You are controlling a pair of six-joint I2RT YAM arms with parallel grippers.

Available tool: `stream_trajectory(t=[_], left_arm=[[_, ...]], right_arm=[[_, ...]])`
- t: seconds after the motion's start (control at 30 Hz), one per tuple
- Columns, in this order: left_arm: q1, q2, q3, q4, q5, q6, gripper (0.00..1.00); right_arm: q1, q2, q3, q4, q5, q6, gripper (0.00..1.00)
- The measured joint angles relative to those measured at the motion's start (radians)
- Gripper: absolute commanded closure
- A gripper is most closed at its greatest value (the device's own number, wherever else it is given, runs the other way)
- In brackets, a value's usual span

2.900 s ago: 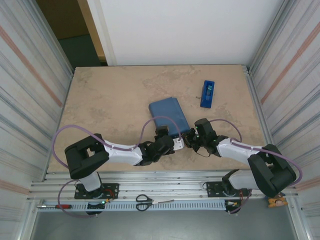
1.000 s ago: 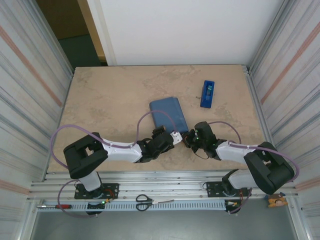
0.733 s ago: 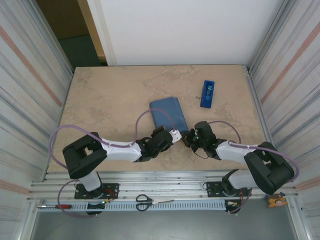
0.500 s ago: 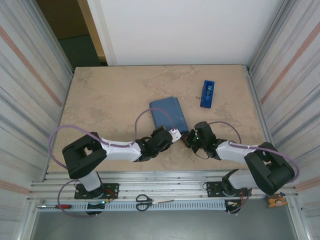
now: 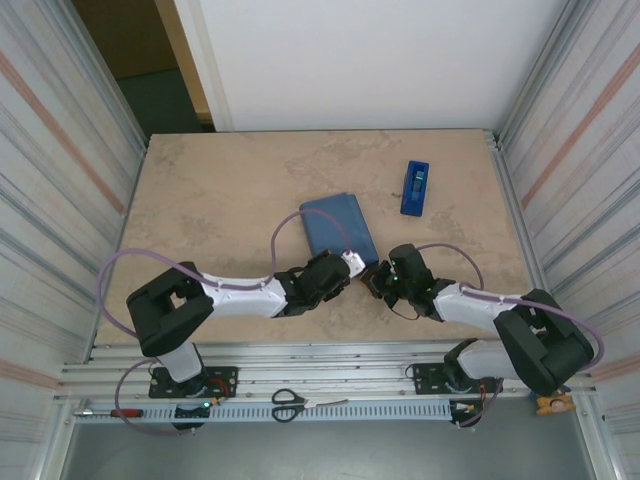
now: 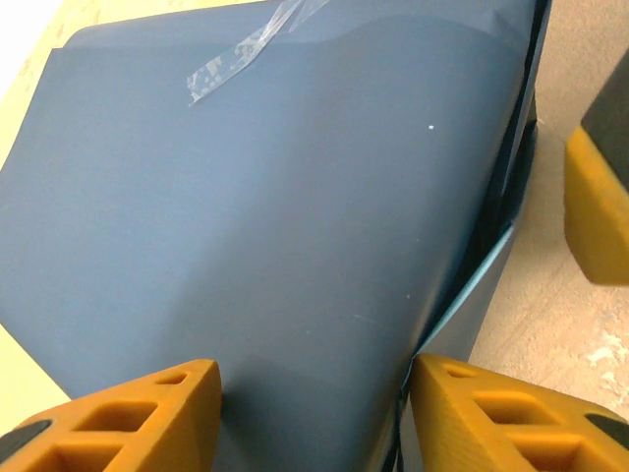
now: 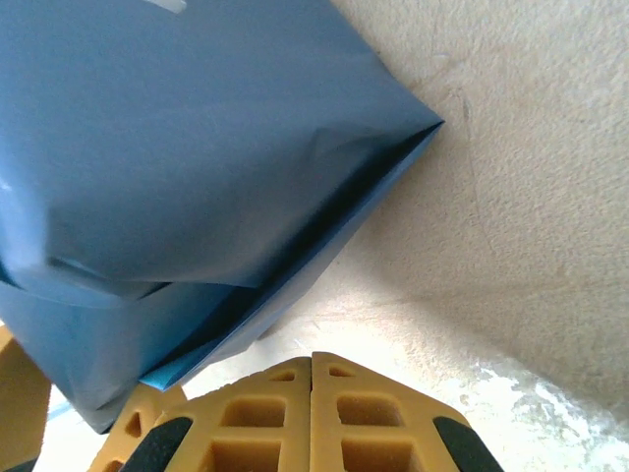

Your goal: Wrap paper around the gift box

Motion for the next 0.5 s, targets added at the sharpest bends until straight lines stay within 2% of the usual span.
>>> stream_trajectory(t=[0.33, 0.5], left_arm=[[0.003, 0.005, 0.016, -0.016, 0.013, -0.037, 0.46], [0.003, 0.004, 0.016, -0.018, 0.024, -0.040, 0.36]], right_arm=[[0.000, 0.064, 0.015, 0.116, 0.001, 0.021, 1.00], [0.000, 0.065, 0.015, 0.143, 0.011, 0.031, 1.00]])
